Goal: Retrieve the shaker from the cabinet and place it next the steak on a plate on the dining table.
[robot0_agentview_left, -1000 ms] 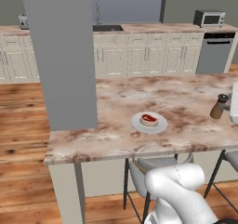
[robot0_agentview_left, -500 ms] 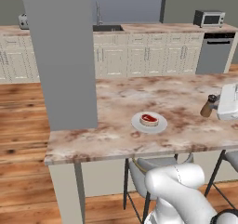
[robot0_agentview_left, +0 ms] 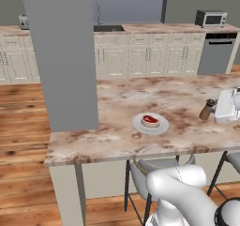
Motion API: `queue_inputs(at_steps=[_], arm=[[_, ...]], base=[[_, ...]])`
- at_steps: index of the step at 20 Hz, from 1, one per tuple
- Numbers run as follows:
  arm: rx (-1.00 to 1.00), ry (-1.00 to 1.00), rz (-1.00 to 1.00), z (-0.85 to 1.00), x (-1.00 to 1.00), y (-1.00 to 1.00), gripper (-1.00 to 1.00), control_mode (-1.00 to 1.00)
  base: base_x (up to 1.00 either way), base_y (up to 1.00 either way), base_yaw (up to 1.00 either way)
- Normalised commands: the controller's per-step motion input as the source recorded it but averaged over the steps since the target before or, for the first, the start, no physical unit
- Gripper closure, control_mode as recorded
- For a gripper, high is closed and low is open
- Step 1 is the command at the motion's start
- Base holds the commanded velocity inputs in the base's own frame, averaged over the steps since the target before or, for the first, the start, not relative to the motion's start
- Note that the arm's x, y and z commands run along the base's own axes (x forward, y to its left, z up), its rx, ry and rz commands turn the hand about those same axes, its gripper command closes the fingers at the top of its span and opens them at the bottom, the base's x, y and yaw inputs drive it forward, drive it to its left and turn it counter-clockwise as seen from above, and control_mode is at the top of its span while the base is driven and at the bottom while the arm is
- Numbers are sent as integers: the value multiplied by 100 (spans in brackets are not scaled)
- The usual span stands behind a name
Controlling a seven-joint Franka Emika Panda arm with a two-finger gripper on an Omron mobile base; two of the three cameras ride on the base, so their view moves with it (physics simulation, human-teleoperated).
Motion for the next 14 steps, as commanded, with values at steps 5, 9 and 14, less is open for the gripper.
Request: queue_inputs(at_steps=[5, 9, 14], arm=[[0, 0, 0, -32, 31, -5, 100, -100], [0, 0, 0, -27, 33, 0, 100, -100], [0, 0, 0, -29, 40, 0, 100, -100]], base=[[0, 0, 0], [0, 0, 0], [0, 0, 0]])
